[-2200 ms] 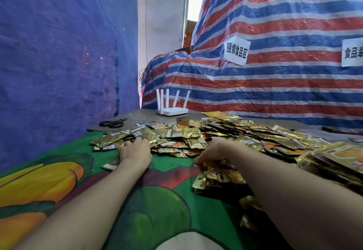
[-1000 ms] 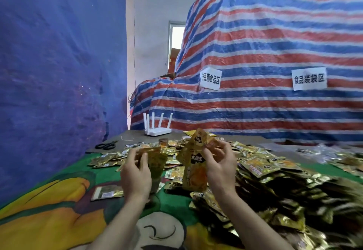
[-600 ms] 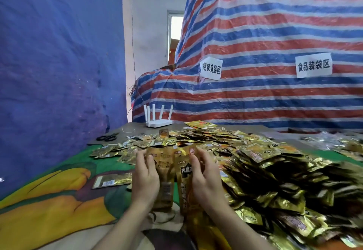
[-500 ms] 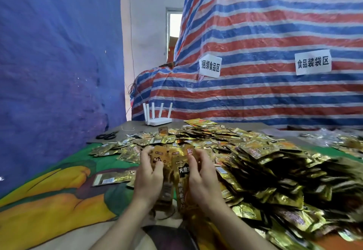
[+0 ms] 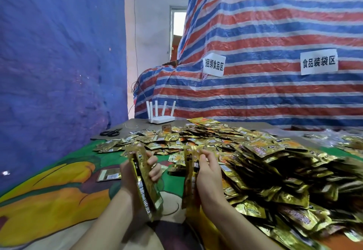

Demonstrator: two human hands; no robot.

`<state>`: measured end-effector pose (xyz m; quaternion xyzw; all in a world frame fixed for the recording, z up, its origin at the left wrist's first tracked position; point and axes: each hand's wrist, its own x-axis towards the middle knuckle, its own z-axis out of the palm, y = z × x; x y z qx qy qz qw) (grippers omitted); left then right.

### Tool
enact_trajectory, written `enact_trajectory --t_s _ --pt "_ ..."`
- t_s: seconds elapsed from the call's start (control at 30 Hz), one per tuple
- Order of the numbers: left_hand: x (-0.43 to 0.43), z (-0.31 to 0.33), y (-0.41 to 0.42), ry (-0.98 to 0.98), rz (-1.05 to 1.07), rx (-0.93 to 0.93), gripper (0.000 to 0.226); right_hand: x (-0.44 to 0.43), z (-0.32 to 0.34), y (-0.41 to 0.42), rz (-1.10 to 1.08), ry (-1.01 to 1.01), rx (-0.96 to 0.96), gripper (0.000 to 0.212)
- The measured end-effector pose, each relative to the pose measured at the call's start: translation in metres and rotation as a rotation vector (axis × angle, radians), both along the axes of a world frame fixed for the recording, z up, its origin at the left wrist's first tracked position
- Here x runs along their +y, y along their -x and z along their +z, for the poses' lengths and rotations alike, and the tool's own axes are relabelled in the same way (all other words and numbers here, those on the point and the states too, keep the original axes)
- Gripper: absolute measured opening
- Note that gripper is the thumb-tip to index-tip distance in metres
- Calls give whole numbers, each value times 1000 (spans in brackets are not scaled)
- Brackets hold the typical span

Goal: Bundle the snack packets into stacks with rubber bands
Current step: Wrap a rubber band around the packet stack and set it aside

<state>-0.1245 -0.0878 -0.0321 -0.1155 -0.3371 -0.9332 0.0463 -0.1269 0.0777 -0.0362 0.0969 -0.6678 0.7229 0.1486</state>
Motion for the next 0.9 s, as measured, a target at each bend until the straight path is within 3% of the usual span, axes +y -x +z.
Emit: enact_trajectory --t_s 0.07,0.13,0.2,0.27,0.37,0.53,0.63,0.7,0.77,0.87,0.9 --pt "2 -1 0 49 -111 76 64 1 0 3 32 43 -42 29" --pt "12 1 -2 170 -117 81 59 -1 -1 1 92 58 -54 32" --pt "26 5 -7 352 -41 39 31 -4 -2 -3 134 22 -40 38" --pt "39 4 -11 389 35 6 10 -9 -2 -6 116 -15 0 38" --pt "52 3 -11 294 115 -24 25 -15 -3 -9 69 -22 31 31" --pt "59 -7 -8 585 342 -48 20 -13 -8 -10 34 -80 21 27" --pt "60 -13 -4 843 524 44 9 -10 -7 -6 -11 -114 -4 28" --pt "60 -14 -3 976 642 116 13 -9 -6 -4 -46 -129 -11 28" --pt "62 -14 -7 941 649 147 25 -8 -6 -4 -77 -121 -18 28" --pt "61 -10 -14 836 515 169 61 -4 -6 -3 -146 -67 -23 24" --pt "60 -10 -16 818 423 185 63 -2 -5 -2 -168 -46 -22 22"
